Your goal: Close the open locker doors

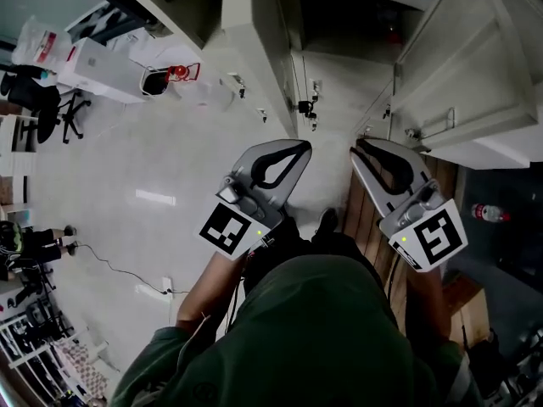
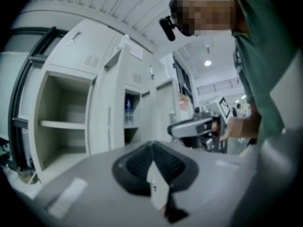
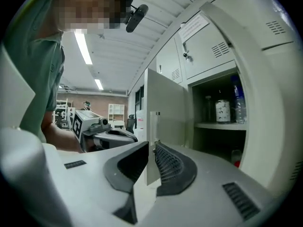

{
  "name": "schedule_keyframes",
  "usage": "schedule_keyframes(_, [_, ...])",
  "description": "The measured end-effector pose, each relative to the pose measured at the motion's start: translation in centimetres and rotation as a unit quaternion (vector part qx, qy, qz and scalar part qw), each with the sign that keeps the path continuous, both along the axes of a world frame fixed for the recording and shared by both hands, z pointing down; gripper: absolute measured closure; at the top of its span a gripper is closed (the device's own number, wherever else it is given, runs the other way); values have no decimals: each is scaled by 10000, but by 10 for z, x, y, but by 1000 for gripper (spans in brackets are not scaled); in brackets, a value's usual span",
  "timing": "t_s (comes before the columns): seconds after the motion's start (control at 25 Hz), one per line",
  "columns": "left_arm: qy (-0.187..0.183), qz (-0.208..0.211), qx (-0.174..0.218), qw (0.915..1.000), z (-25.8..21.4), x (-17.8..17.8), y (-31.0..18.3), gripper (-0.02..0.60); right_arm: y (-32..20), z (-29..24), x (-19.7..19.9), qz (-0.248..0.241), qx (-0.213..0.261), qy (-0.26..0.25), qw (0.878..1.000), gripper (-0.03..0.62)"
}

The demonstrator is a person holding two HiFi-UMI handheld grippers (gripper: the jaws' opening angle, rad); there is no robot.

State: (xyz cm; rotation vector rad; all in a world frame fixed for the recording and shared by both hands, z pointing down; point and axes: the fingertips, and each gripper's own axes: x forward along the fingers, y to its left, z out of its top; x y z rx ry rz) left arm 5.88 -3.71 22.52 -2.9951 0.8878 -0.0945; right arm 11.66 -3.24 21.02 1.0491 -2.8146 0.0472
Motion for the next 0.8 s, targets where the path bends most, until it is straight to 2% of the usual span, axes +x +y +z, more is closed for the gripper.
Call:
schedule_keyframes(0.24, [-20,-221,22,9998,1,-59,-25,578,-30,4,-62,-209,-11,41,9998,536])
schedule_keyframes(0.56, [39,-298,50,9995,4,-96,-45,578,-44,12,-92,-155,-55,112,9998,526])
schedule_keyframes(0.8, [99,-346,65,9993,1,-142,-77,578,-59,11,-140,-191,-69,135,9997,526])
